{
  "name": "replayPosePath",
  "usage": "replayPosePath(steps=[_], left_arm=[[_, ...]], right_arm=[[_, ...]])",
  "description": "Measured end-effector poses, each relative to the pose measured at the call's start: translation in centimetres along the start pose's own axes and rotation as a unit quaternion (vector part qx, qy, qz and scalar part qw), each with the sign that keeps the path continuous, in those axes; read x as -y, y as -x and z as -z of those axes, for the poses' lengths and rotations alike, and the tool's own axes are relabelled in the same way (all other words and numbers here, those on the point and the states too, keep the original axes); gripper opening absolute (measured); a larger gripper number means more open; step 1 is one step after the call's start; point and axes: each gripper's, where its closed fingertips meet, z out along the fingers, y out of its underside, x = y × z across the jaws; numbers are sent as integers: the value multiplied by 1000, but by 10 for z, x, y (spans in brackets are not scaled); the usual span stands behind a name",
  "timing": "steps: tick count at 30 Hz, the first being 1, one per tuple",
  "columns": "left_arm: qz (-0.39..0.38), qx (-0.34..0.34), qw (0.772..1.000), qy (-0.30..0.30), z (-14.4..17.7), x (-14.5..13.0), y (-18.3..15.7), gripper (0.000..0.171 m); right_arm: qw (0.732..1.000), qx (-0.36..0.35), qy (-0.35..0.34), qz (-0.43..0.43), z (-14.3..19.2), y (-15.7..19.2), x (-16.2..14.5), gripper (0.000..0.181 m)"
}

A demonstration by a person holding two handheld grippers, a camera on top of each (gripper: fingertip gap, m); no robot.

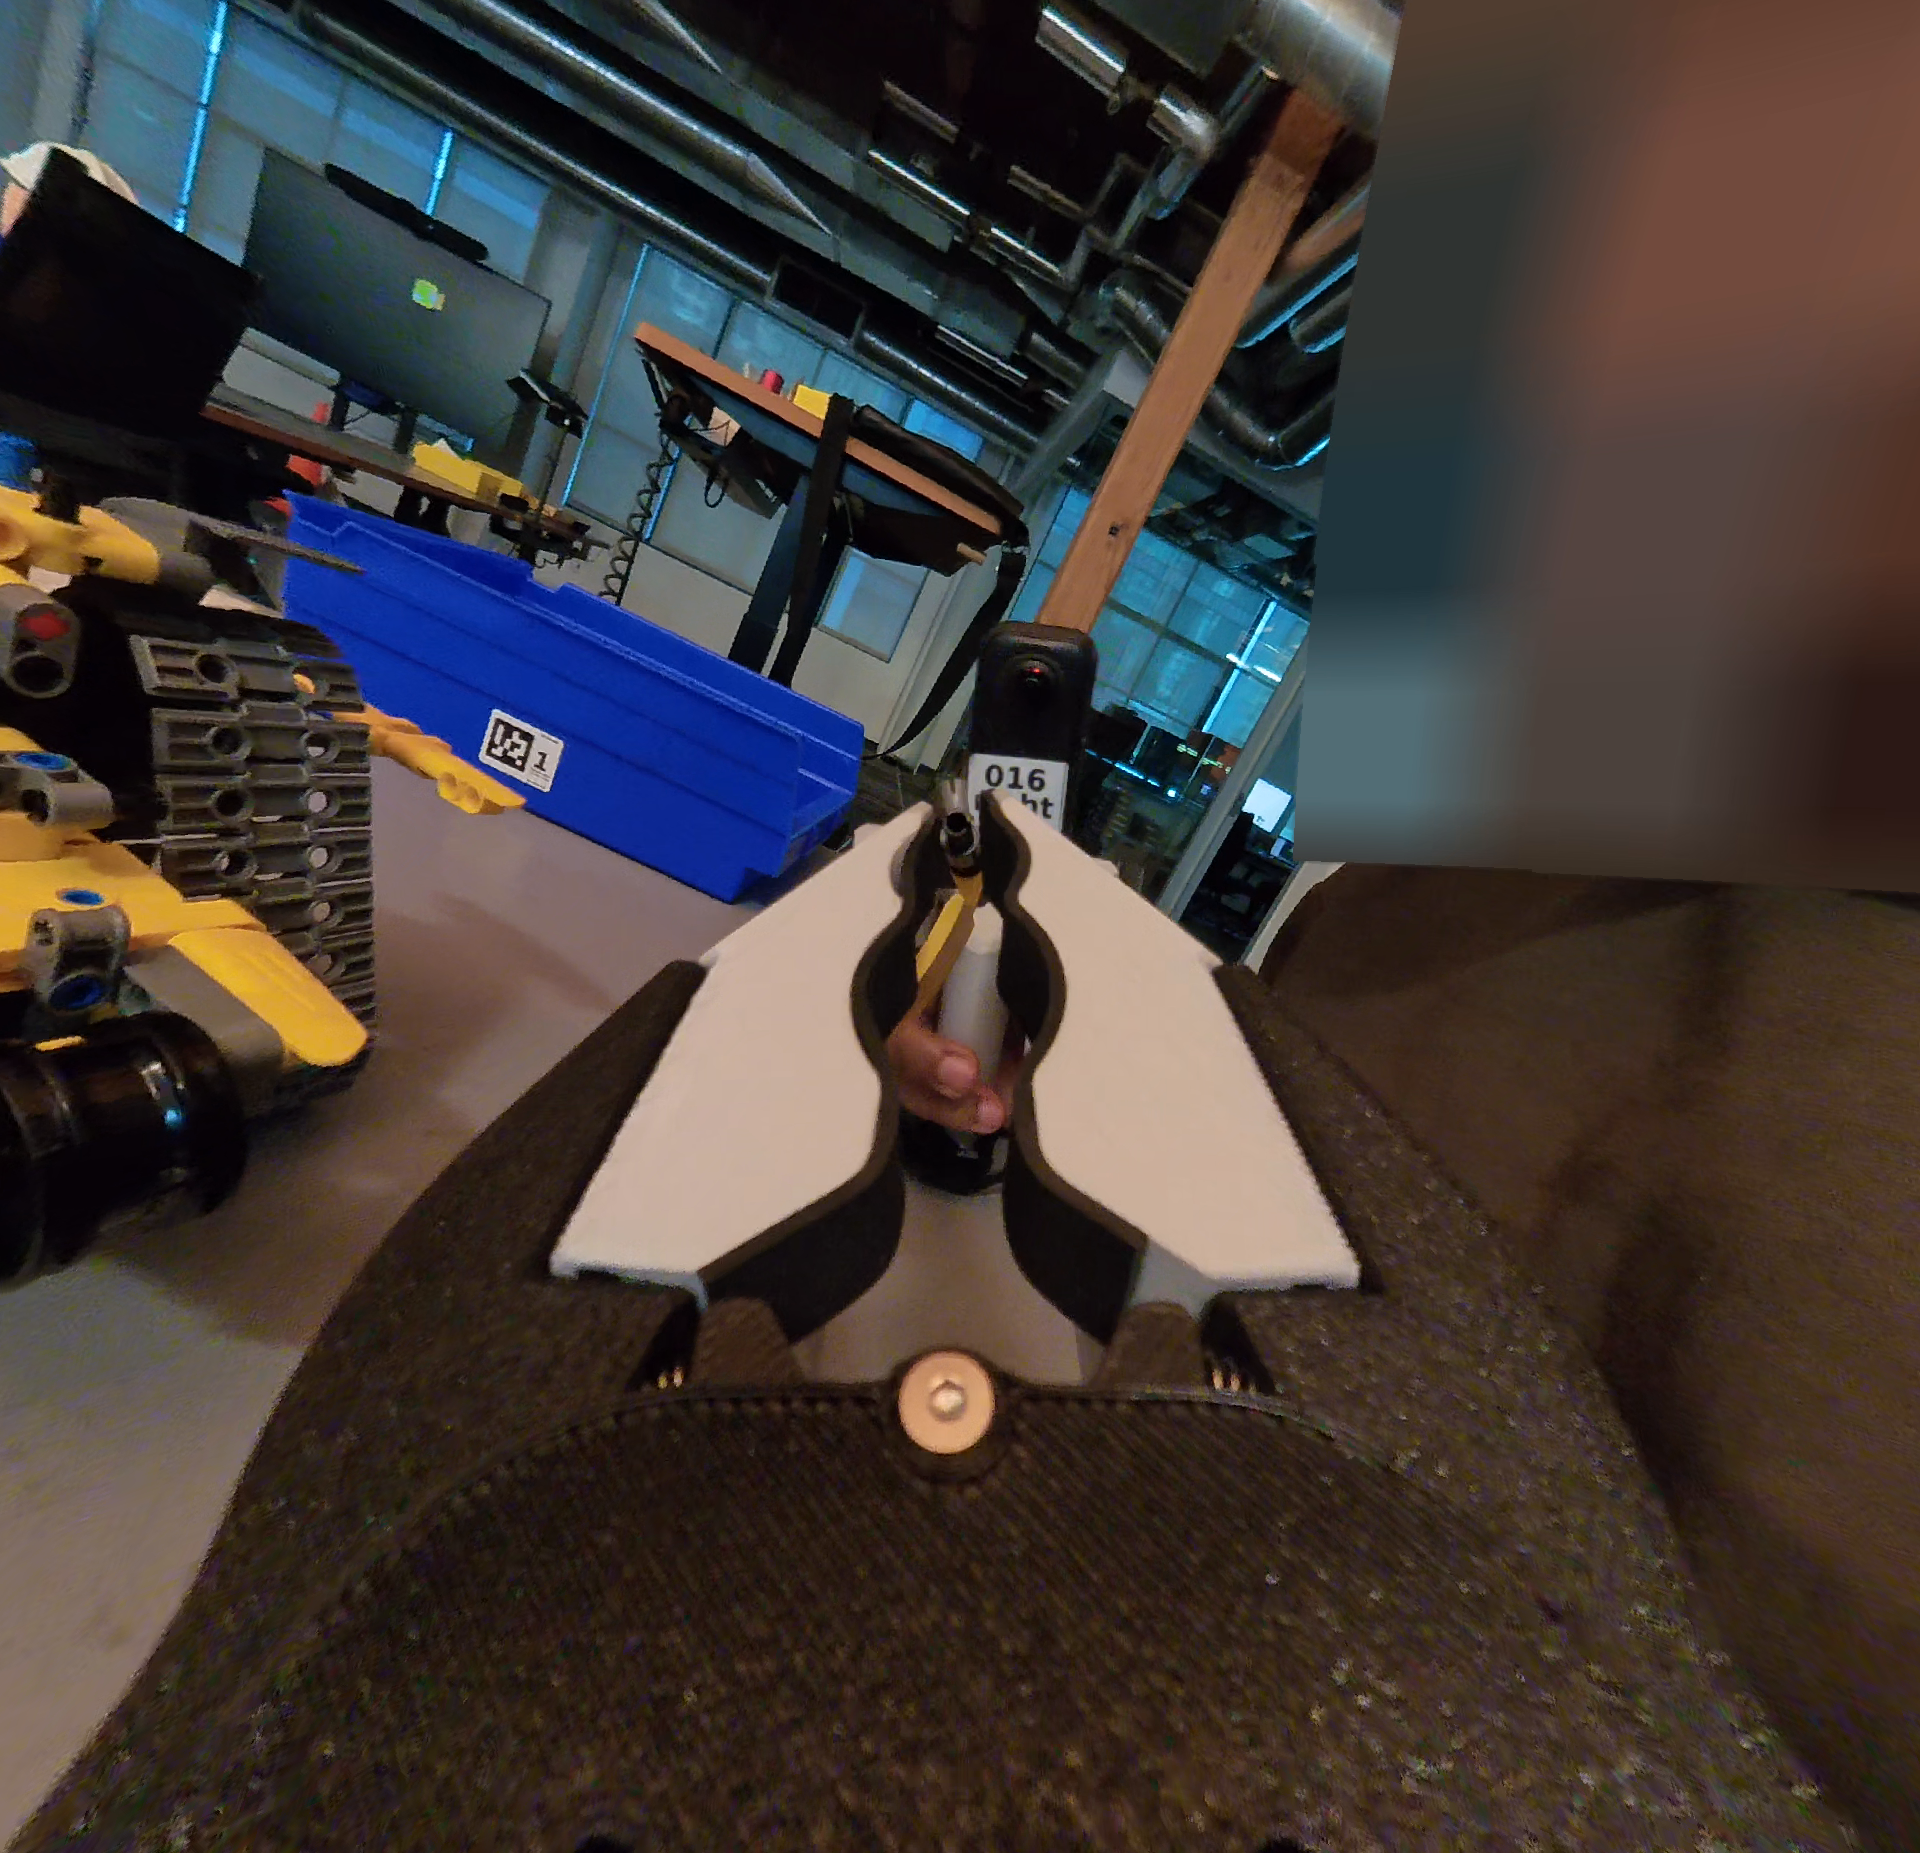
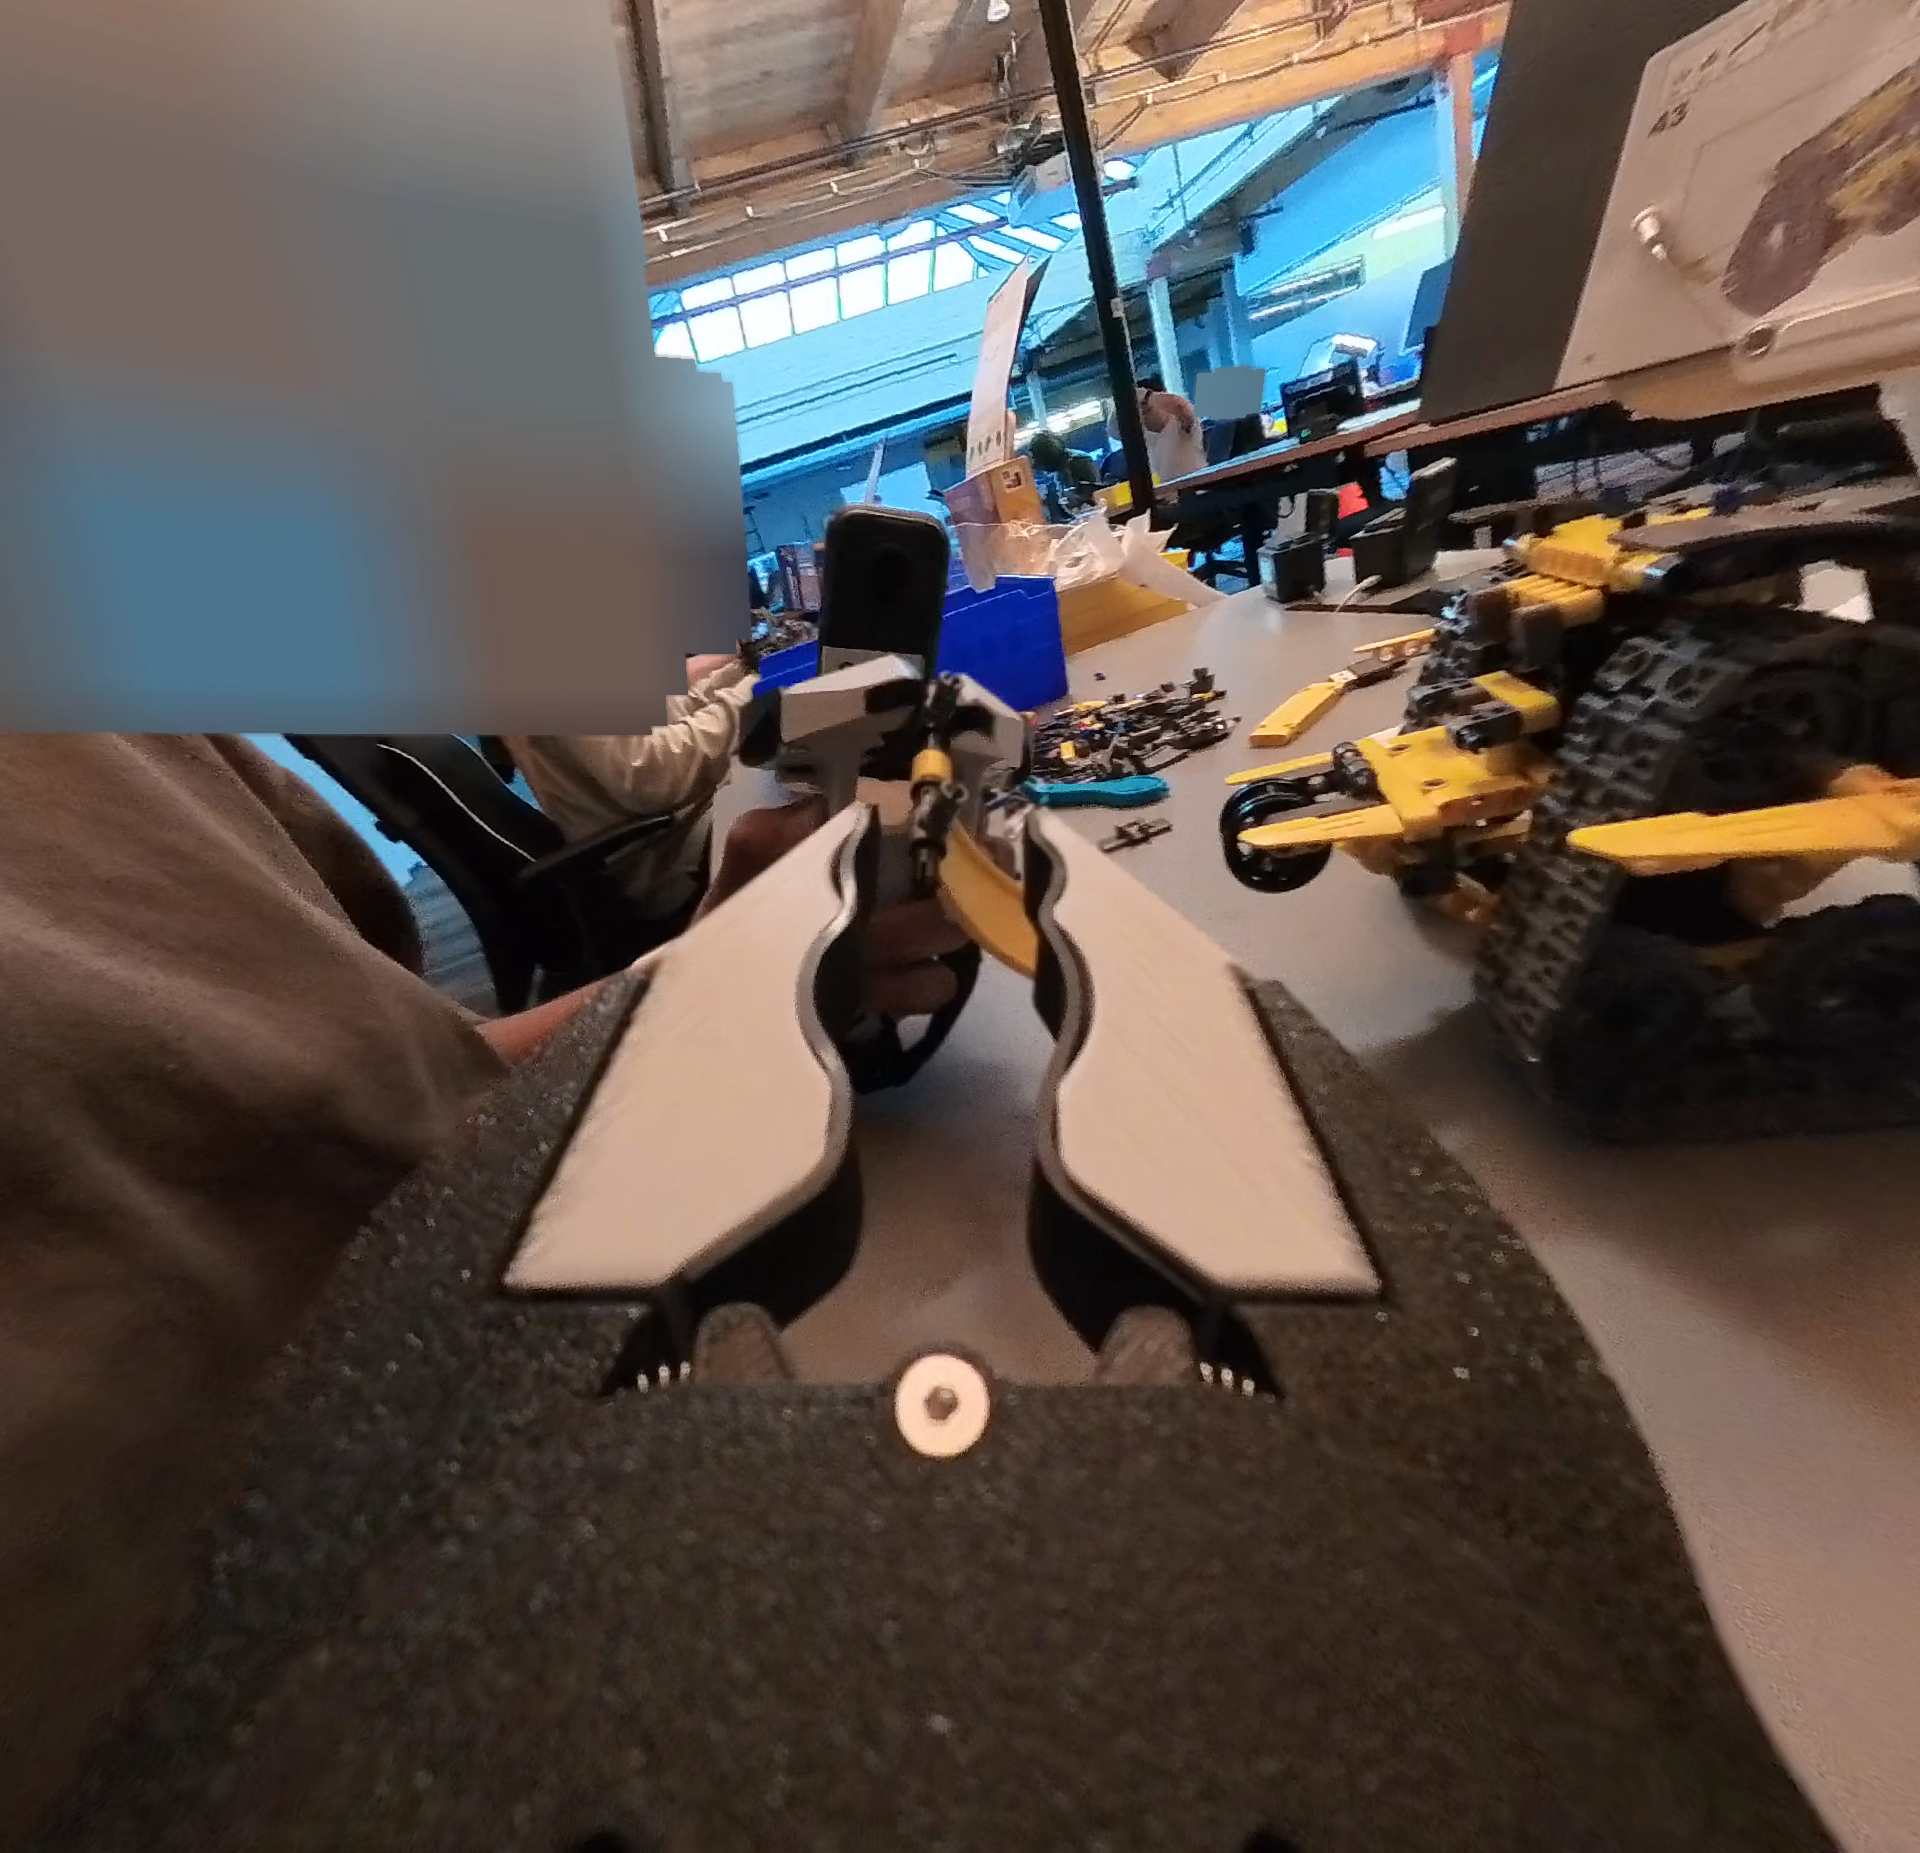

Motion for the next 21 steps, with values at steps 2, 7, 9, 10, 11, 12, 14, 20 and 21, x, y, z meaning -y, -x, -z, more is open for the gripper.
replayPosePath(steps=[2, 7, 9, 10, 11, 12, 14, 20, 21], left_arm=[[-5, -5, 1000, 4, -1, -1, -3, 5], [-24, -9, 1000, 16, -5, -5, -7, 5], [-27, -15, 999, 16, -5, -6, -9, 8], [-27, -14, 999, 13, -5, -5, -9, 18], [-27, -9, 1000, 6, -5, -3, -8, 31], [-29, 0, 1000, -3, -5, 0, -5, 44], [-33, 4, 999, -17, -4, 4, -4, 60], [-54, -18, 998, 37, -14, -15, -15, 51], [-65, -20, 996, 56, -17, -21, -17, 47]], right_arm=[[1000, 6, -3, -9, -1, 2, 0, 23], [1000, 25, 1, -14, 0, 9, 0, 8], [999, 29, 11, -18, 0, 10, -1, 8], [999, 30, 15, -18, 1, 11, -2, 8], [999, 32, 18, -16, 2, 11, -2, 7], [999, 34, 20, -14, 3, 12, -1, 7], [999, 39, 21, -14, 6, 14, 3, 7], [995, 73, 2, -65, 22, 18, 25, 6], [993, 82, 2, -83, 23, 19, 26, 6]])
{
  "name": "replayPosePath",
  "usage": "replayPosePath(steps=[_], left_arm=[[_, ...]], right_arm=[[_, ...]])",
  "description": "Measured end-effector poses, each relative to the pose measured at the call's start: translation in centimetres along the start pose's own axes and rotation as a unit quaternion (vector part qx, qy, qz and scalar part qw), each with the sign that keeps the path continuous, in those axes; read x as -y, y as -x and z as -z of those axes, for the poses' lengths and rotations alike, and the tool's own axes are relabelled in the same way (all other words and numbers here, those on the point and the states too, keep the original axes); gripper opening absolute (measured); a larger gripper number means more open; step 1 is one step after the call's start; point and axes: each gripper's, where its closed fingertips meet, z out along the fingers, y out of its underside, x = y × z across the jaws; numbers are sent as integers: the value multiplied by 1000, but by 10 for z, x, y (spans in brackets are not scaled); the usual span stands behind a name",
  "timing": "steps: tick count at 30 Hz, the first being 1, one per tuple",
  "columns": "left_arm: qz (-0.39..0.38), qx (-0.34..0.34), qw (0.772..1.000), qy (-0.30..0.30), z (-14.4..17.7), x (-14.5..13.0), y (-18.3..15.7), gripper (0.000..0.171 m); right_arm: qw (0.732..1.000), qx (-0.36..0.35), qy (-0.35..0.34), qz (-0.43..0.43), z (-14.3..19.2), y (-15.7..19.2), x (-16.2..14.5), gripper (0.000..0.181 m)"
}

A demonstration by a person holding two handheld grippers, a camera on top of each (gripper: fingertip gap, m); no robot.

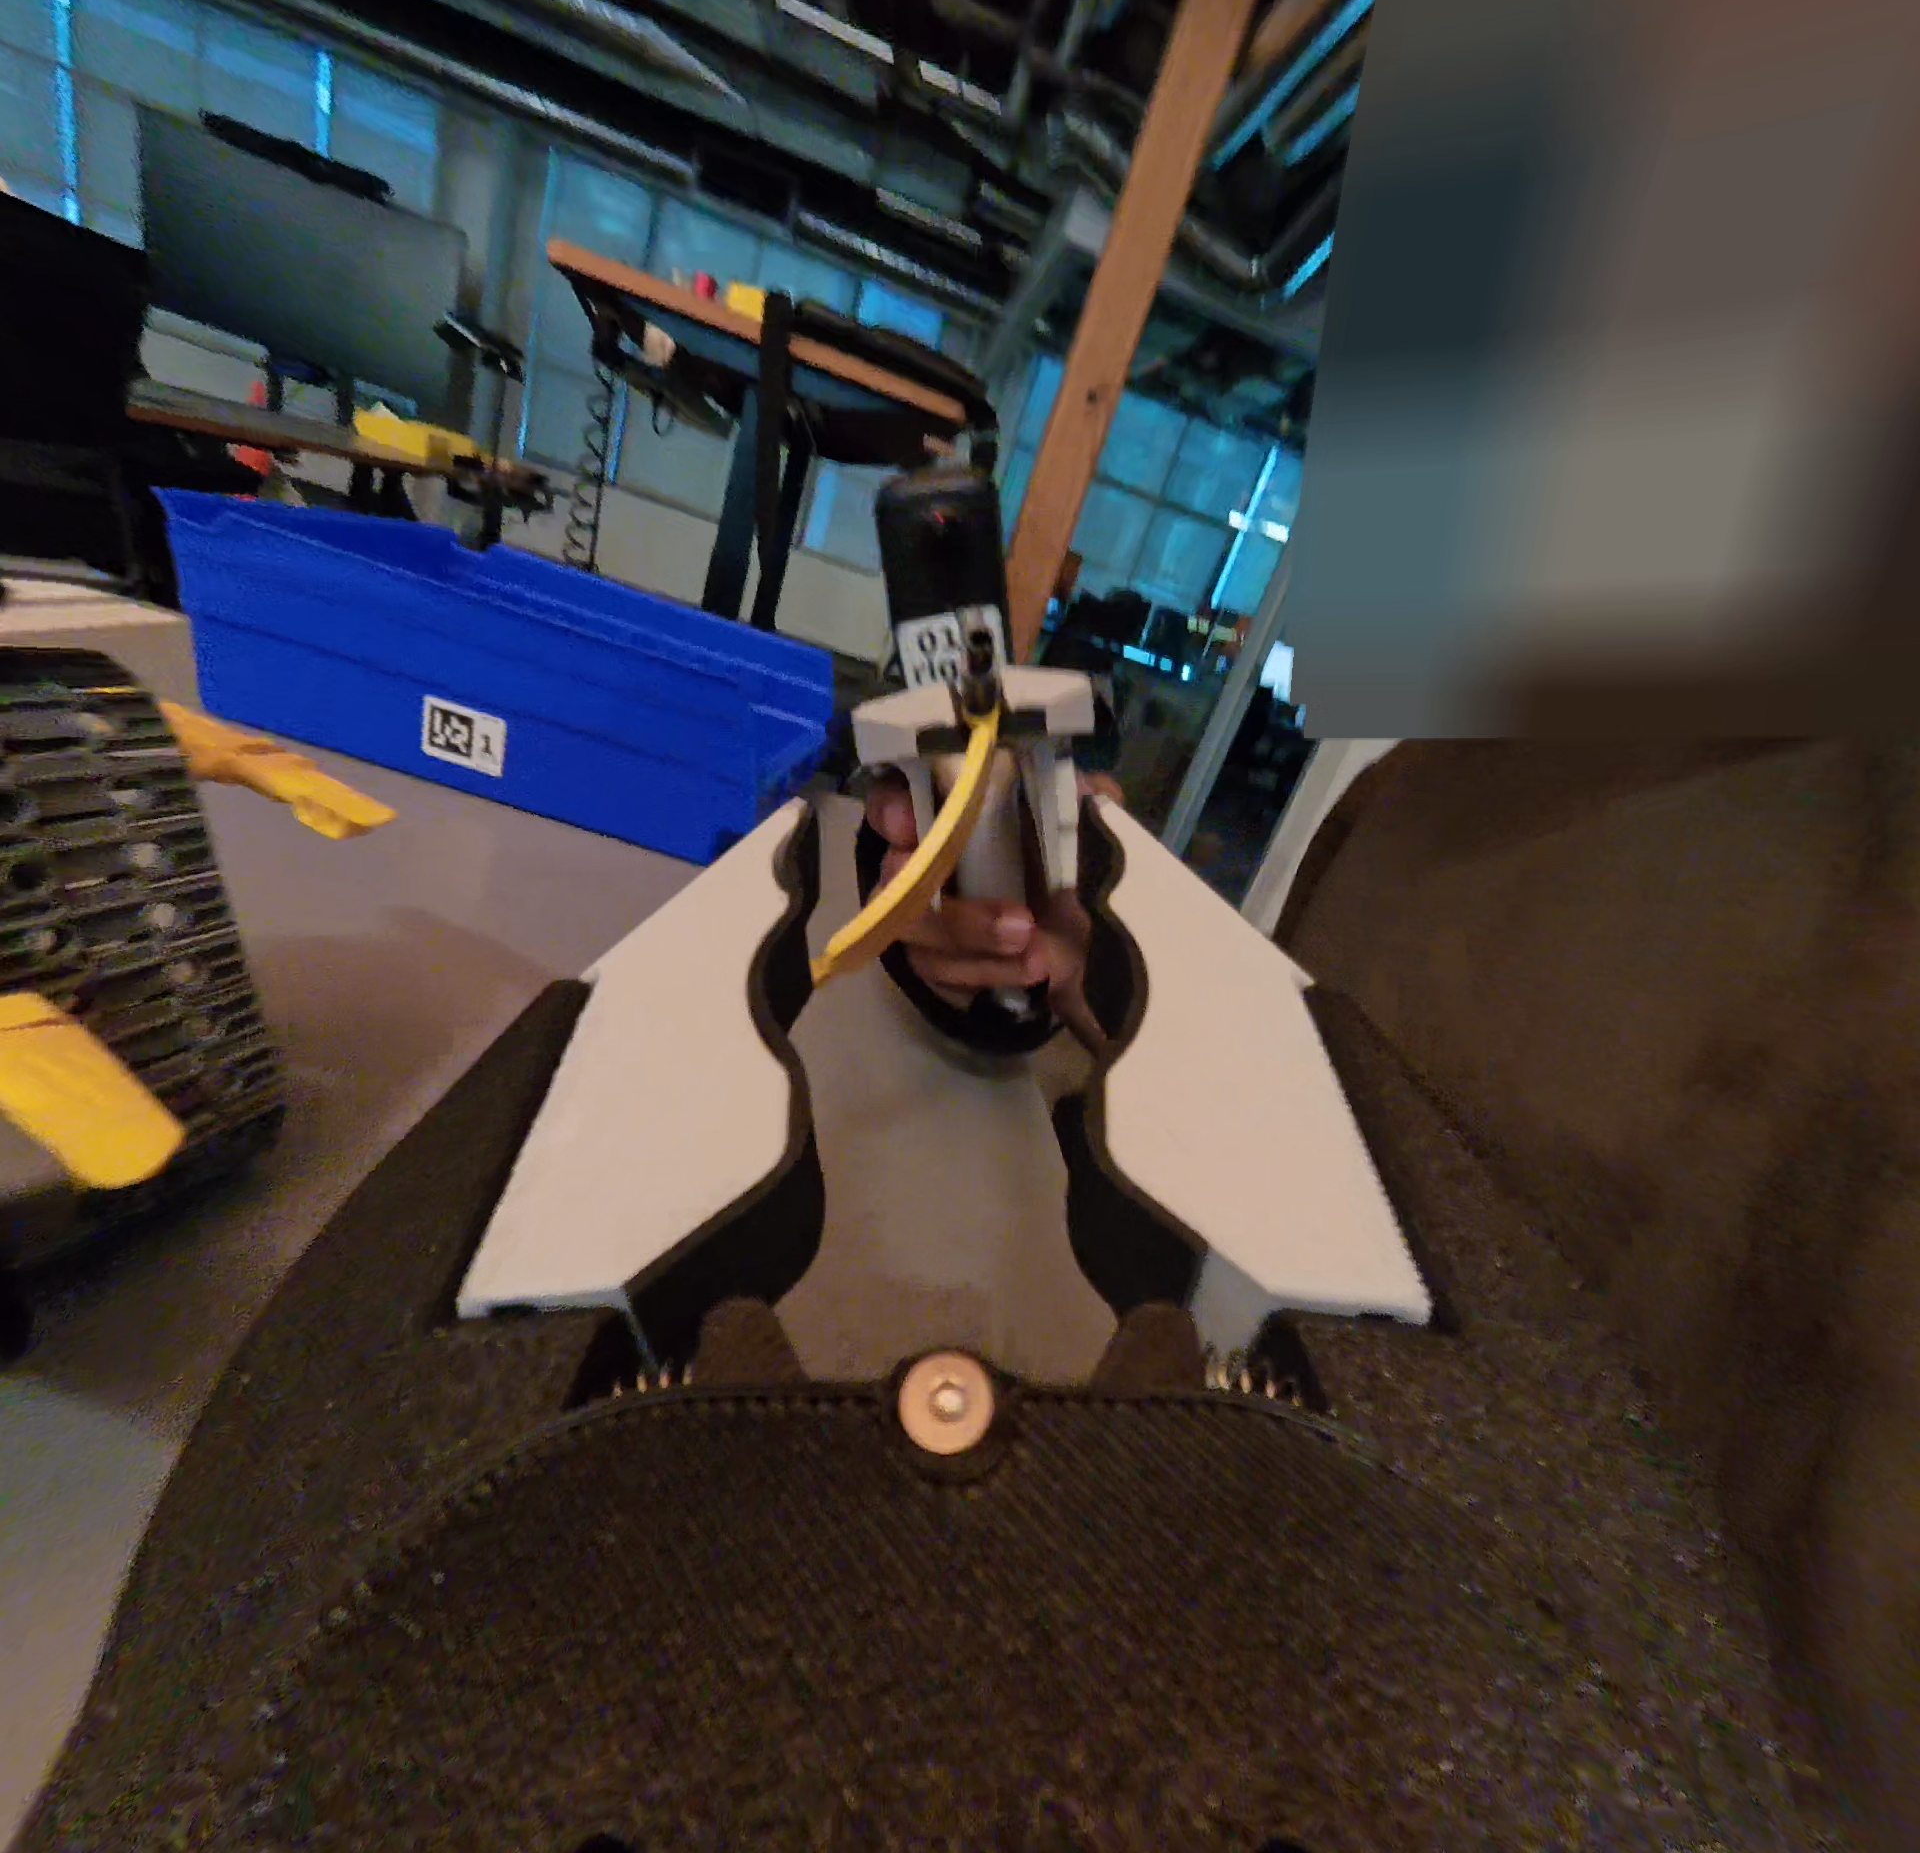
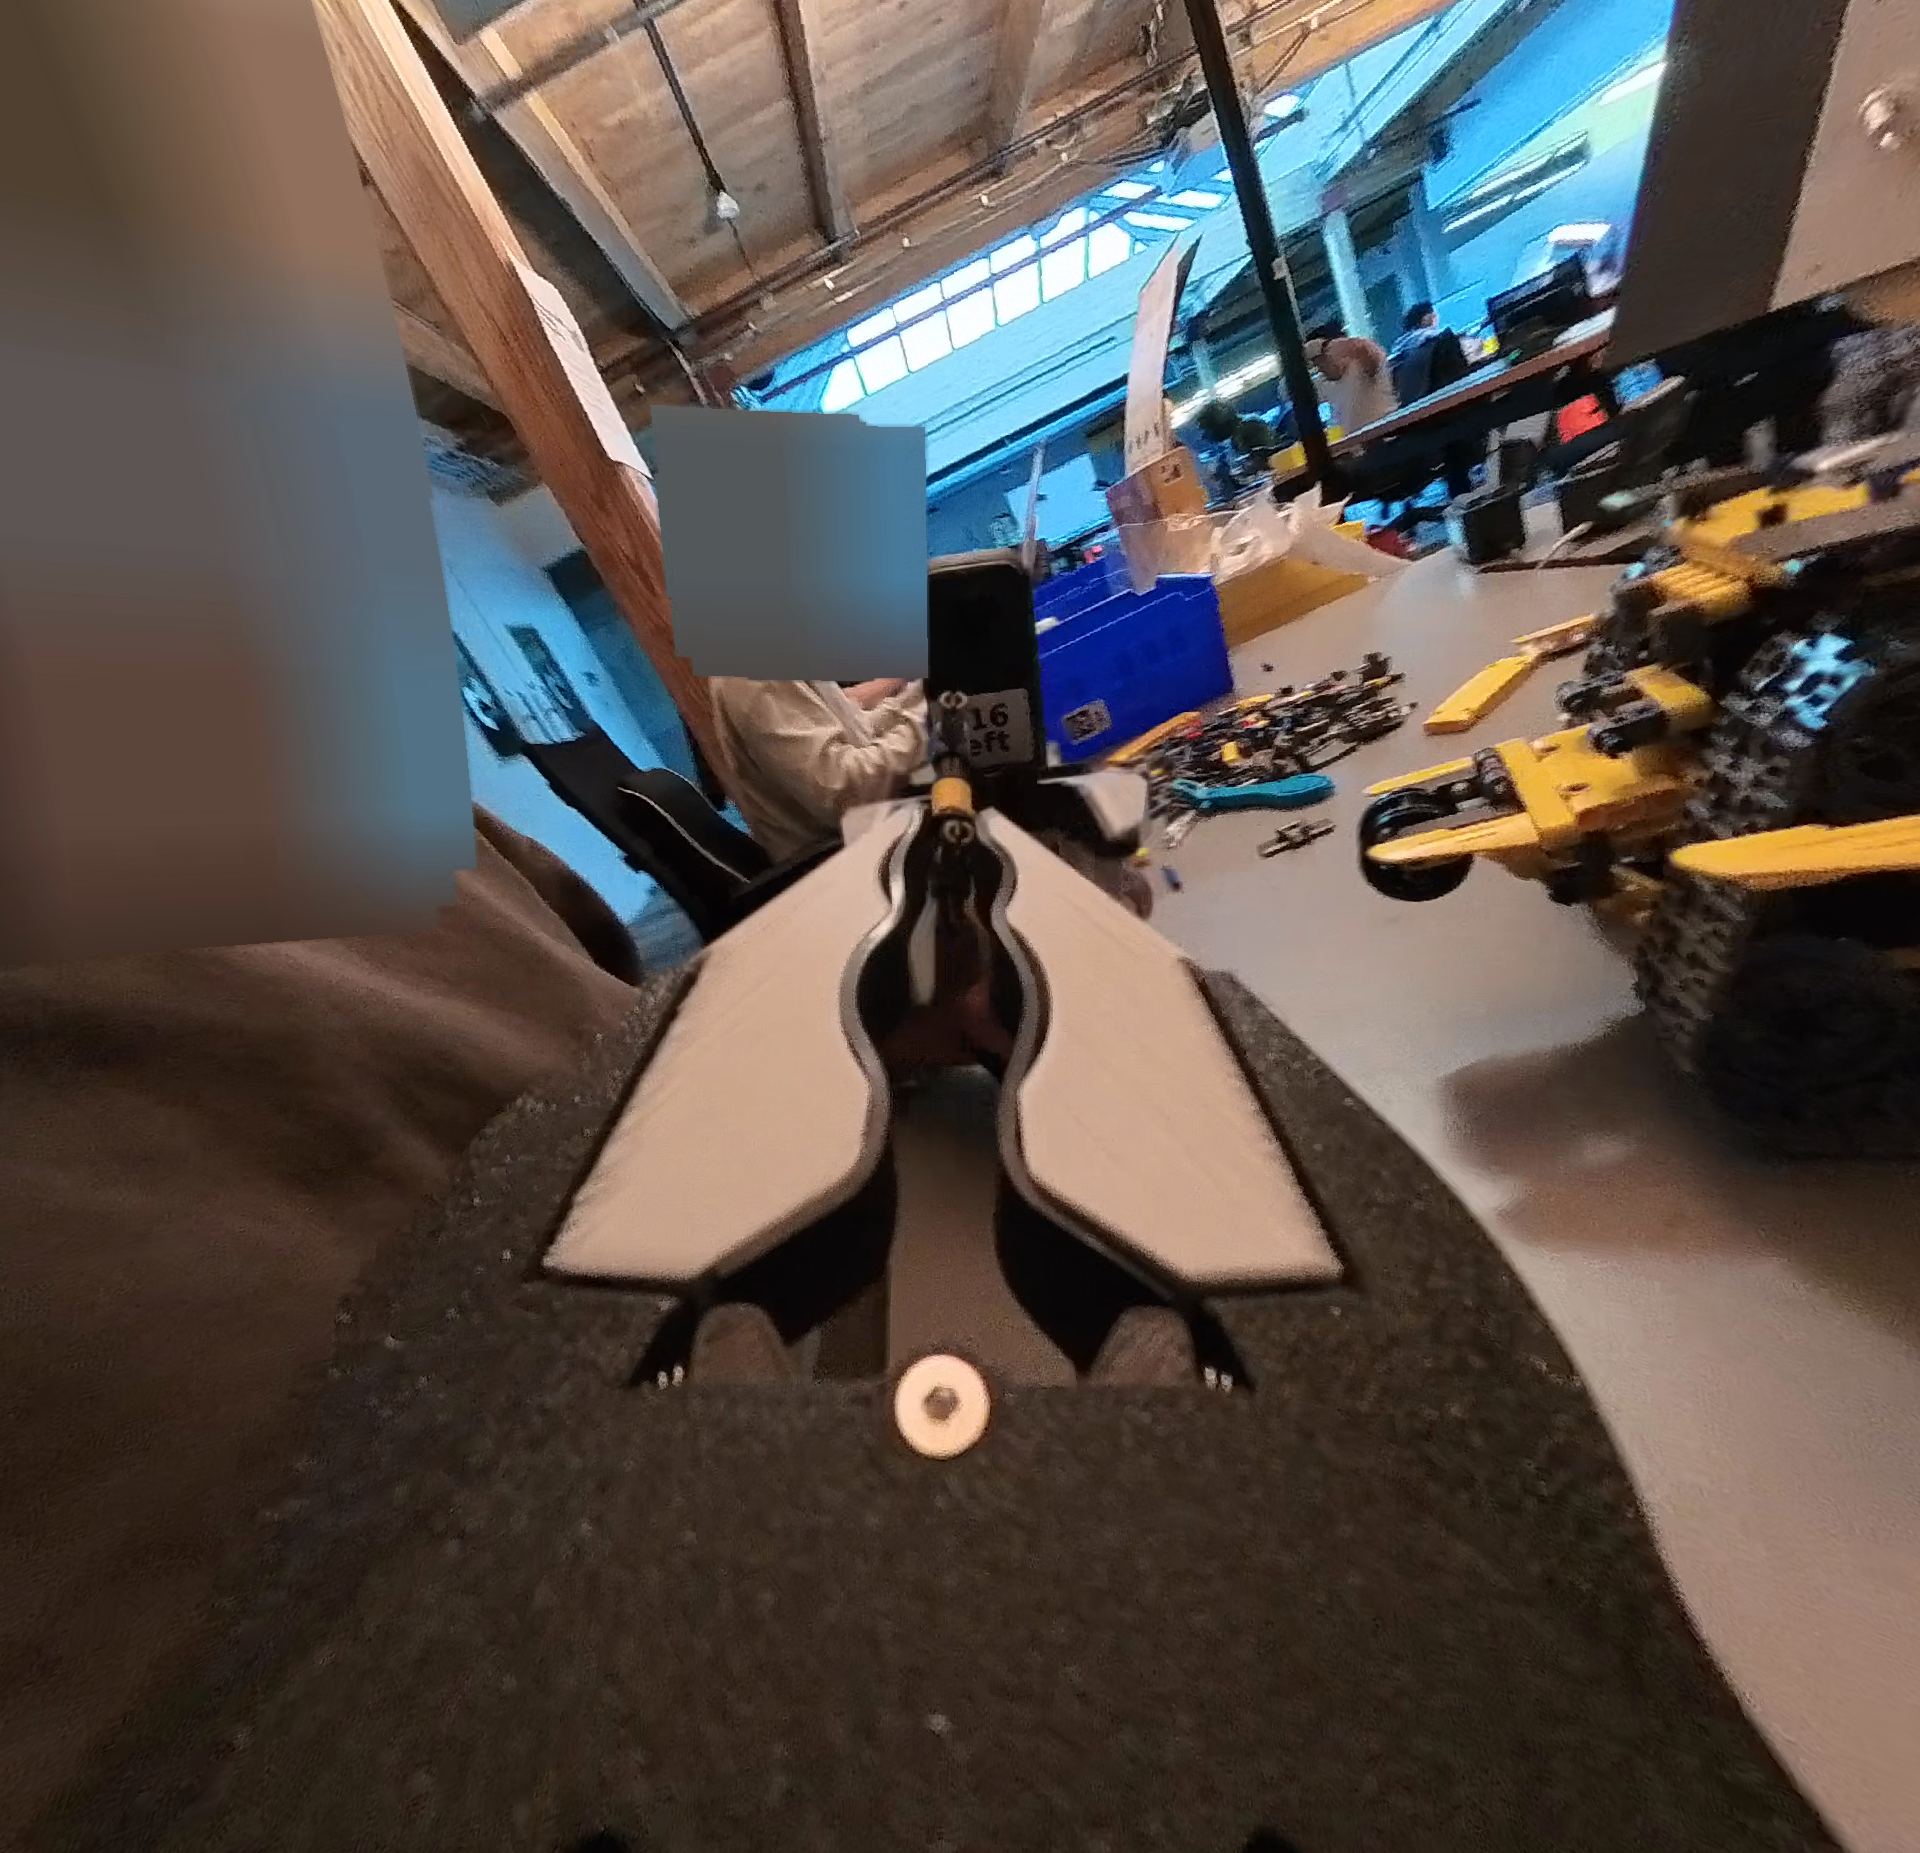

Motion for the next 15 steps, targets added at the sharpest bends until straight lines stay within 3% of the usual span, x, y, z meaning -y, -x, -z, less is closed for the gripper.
replayPosePath(steps=[3, 9, 13, 15], left_arm=[[-48, 1, 998, 45, -8, -14, -7, 28], [-80, 27, 995, 54, -6, -14, -4, 1], [-51, 85, 994, 48, 3, -11, 21, 1], [-34, 124, 991, 31, 12, -5, 35, 1]], right_arm=[[999, 19, 9, -49, 0, 0, -3, 6], [991, 19, 27, -128, -8, -10, -18, 11], [987, -70, -9, -146, -1, -45, -15, 30], [984, -126, -21, -123, 8, -62, -13, 31]])
